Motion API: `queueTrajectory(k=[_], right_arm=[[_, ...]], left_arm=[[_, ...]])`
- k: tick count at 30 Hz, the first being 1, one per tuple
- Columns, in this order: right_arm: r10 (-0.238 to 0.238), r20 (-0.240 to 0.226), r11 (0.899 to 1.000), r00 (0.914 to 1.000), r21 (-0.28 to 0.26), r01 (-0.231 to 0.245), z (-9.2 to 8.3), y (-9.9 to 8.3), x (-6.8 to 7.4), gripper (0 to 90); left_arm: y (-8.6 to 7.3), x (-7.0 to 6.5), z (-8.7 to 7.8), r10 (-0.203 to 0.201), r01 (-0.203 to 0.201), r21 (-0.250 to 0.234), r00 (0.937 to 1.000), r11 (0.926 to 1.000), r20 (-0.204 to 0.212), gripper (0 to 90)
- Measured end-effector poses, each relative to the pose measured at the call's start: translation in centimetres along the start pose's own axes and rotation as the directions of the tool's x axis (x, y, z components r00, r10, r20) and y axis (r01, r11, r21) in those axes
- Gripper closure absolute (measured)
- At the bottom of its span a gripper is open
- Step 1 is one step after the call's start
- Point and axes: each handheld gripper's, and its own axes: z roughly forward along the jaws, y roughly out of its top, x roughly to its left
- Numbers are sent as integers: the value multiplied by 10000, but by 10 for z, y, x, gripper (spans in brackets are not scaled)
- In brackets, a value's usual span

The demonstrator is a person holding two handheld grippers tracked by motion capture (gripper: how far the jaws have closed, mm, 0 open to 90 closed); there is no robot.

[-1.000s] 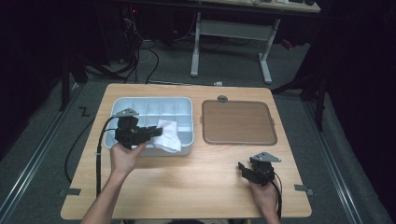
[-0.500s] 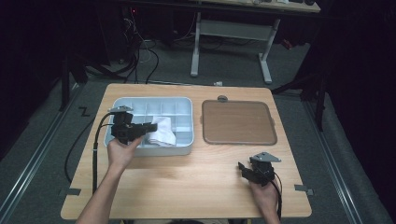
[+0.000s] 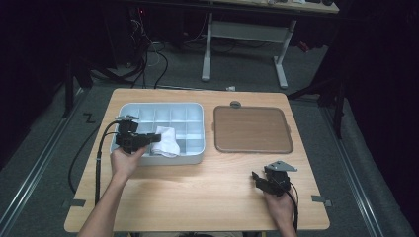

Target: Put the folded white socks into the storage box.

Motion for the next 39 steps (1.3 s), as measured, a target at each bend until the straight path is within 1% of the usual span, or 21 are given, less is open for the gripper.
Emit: queueTrajectory(k=[4,5,6,11,12,14,15,18,21,22,25,28,31,34,35,36,37,39], right_arm=[[-6,3,10000,10000,3,6,0,0,0,436],[-6,1,10000,10000,3,6,0,0,0,436],[2,1,10000,10000,0,-2,0,0,0,436],[-6,1,10000,10000,3,6,0,0,0,436],[2,1,10000,10000,1,-2,0,0,0,436],[-6,3,10000,10000,4,6,0,0,0,436],[-5,0,10000,10000,4,5,0,0,0,436],[-12,-1,10000,10000,1,12,0,0,0,436],[-11,0,10000,10000,1,11,0,0,0,436],[-19,0,10000,10000,0,19,0,0,0,436],[-10,-1,10000,10000,0,10,0,0,0,435],[-29,-3,10000,10000,-4,29,0,0,0,436],[-30,-3,10000,10000,-3,30,0,0,0,435],[-30,-4,10000,10000,-5,30,0,0,0,435],[-27,-4,10000,10000,-3,27,0,0,0,435],[-29,-3,10000,10000,-4,29,0,0,0,435],[-31,-7,10000,10000,-5,31,0,0,0,435],[-35,-2,10000,10000,-4,35,0,0,0,435]], left_arm=[[-6,0,4,620,-617,103,9974,9980,-354,783],[-6,0,4,620,-617,103,9974,9980,-354,782],[-7,1,6,795,-788,159,9955,9968,-507,783],[-9,5,11,1115,-1093,312,9904,9935,-819,783],[-10,6,12,1263,-1236,342,9876,9917,-932,784],[-10,6,12,1293,-1265,344,9865,9914,-1002,784],[-11,6,13,1467,-1427,430,9831,9888,-1098,785],[-13,7,15,1680,-1633,475,9780,9854,-1237,786],[-16,8,16,1975,-1908,597,9703,9798,-1398,788],[-16,8,17,1991,-1924,592,9695,9795,-1430,790],[-18,9,18,2162,-2080,677,9639,9758,-1553,792],[-20,9,20,2432,-2325,806,9550,9692,-1695,796],[-22,9,21,2568,-2445,887,9502,9656,-1763,799],[-24,9,22,2782,-2629,1028,9424,9593,-1859,803],[-24,9,22,2782,-2629,1028,9424,9593,-1859,804],[-26,10,23,2889,-2714,1131,9382,9558,-1904,806],[-26,10,23,2917,-2731,1177,9369,9548,-1924,807],[-27,11,24,2886,-2679,1252,9371,9553,-1962,810]])
